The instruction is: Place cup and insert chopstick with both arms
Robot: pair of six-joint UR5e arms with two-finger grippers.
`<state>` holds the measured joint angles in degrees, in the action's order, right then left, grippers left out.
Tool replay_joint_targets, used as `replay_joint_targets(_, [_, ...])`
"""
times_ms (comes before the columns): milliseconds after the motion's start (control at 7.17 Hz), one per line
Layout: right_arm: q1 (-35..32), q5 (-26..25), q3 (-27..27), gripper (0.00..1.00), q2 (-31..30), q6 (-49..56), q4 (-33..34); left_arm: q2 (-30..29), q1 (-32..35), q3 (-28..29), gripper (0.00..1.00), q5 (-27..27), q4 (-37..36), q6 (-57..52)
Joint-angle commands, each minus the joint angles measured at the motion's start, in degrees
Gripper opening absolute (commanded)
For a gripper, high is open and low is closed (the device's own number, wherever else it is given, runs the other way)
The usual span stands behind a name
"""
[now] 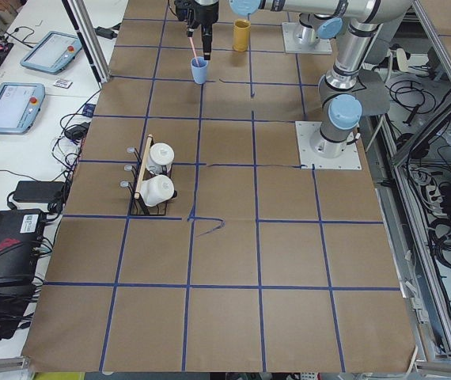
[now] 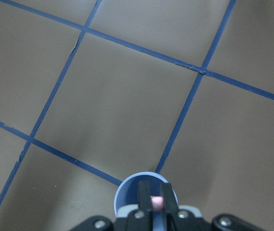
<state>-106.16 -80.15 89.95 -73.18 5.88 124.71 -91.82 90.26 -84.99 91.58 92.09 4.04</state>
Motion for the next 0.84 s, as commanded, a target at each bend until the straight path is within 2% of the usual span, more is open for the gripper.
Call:
replay_joint_targets(0, [0.0, -0.2, 0.1, 0.29, 0.4, -0.2, 0.1, 0.1, 0.0, 0.0, 1.00, 0.0, 0.0, 0.0])
replay_joint_targets(140, [0.0, -0.2, 0.0, 0.51, 0.0, -0.3, -0.2, 0.1, 0.0, -0.1, 1.00, 0.0, 0.0, 0.0])
replay_joint_targets(279, [-0.2, -0.2, -0.3, 0.67, -0.3, -0.3, -0.6, 0.0, 0.0, 0.0, 1.00, 0.0, 0.0, -0.1])
replay_joint_targets(419, [-0.5, -0.1, -1.8, 0.73, -0.7, -0.9, -1.7, 0.0, 0.0, -0.1, 1.00, 0.0, 0.0, -0.1])
replay_joint_targets(558, [0.3, -0.3, -6.9, 0.75, -1.5, -0.8, -10.2, 0.0, 0.0, 0.0, 1.00, 0.0, 0.0, -0.1])
replay_joint_targets(698, [2.1, -3.8, -11.9, 0.76, -2.1, 0.0, -22.8, 0.0, 0.0, 0.0, 1.00, 0.0, 0.0, -0.1])
